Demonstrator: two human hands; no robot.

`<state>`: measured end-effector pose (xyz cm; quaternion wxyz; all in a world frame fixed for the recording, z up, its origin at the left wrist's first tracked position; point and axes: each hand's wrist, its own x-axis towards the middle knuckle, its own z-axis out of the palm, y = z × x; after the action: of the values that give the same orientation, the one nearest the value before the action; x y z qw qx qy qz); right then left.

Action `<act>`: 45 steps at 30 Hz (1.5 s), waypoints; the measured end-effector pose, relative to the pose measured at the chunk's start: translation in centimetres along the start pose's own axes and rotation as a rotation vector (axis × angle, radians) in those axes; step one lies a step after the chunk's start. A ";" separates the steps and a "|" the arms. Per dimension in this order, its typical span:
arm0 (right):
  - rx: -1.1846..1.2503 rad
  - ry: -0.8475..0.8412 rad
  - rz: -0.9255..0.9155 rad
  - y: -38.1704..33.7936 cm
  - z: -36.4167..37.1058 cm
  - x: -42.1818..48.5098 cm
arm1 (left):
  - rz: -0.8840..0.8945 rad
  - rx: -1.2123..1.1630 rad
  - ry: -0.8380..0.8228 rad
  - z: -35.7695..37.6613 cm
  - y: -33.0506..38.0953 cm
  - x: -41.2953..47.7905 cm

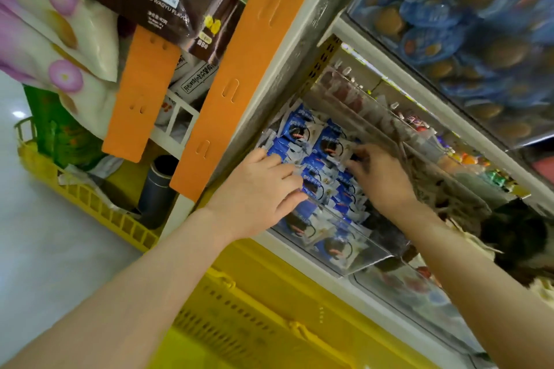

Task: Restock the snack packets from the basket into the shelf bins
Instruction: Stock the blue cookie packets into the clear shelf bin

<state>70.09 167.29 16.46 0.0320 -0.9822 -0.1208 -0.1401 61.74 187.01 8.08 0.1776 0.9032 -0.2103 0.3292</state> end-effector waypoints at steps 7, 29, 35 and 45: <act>0.184 -0.094 -0.116 -1.1 0.5 -10.4 | -0.135 0.047 -0.097 -0.7 2.1 -0.6; 0.364 -0.565 0.091 3.8 20.7 -30.0 | -0.234 -0.244 -0.913 12.6 11.7 -20.5; 0.395 -0.858 0.436 4.5 27.6 -32.8 | -0.444 -0.459 -1.258 16.8 12.6 -27.4; 0.484 -0.885 0.833 5.4 33.1 -32.7 | -0.705 -0.704 -1.514 21.1 16.2 -32.1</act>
<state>49.77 157.75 -24.66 0.2510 -0.8768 0.2399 0.3326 42.35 172.04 -25.63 0.3482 0.7837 -0.0704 -0.5095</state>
